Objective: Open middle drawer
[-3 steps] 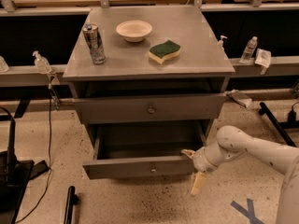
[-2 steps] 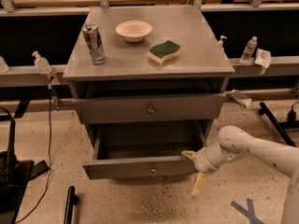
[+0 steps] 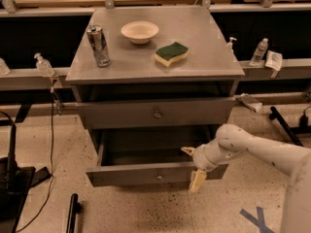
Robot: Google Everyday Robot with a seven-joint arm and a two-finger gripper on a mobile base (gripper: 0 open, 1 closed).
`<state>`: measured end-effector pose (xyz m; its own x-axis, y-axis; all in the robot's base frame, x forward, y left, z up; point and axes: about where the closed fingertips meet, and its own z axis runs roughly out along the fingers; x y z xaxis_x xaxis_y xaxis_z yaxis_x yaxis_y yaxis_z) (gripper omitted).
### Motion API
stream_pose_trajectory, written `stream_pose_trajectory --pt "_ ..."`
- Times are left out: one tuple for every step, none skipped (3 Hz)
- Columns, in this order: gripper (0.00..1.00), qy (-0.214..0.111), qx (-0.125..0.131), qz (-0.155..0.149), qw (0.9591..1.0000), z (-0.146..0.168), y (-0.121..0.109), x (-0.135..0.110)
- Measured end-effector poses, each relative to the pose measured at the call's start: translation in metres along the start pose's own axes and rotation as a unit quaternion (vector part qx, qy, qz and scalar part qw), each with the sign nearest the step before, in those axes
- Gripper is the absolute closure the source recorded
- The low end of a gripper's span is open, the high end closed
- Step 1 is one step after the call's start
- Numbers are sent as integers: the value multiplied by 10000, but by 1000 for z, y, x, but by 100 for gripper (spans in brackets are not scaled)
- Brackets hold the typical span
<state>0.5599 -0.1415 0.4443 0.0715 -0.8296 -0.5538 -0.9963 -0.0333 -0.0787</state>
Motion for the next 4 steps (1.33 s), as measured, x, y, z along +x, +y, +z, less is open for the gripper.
stream_pose_trajectory --pt "0 537 -200 -56 9983 28 -10 15" --pt "0 508 -335 83 9981 39 -11 25" --pt "0 330 -534 134 9979 32 1 22" --pt "0 322 -792 238 9961 13 22 22"
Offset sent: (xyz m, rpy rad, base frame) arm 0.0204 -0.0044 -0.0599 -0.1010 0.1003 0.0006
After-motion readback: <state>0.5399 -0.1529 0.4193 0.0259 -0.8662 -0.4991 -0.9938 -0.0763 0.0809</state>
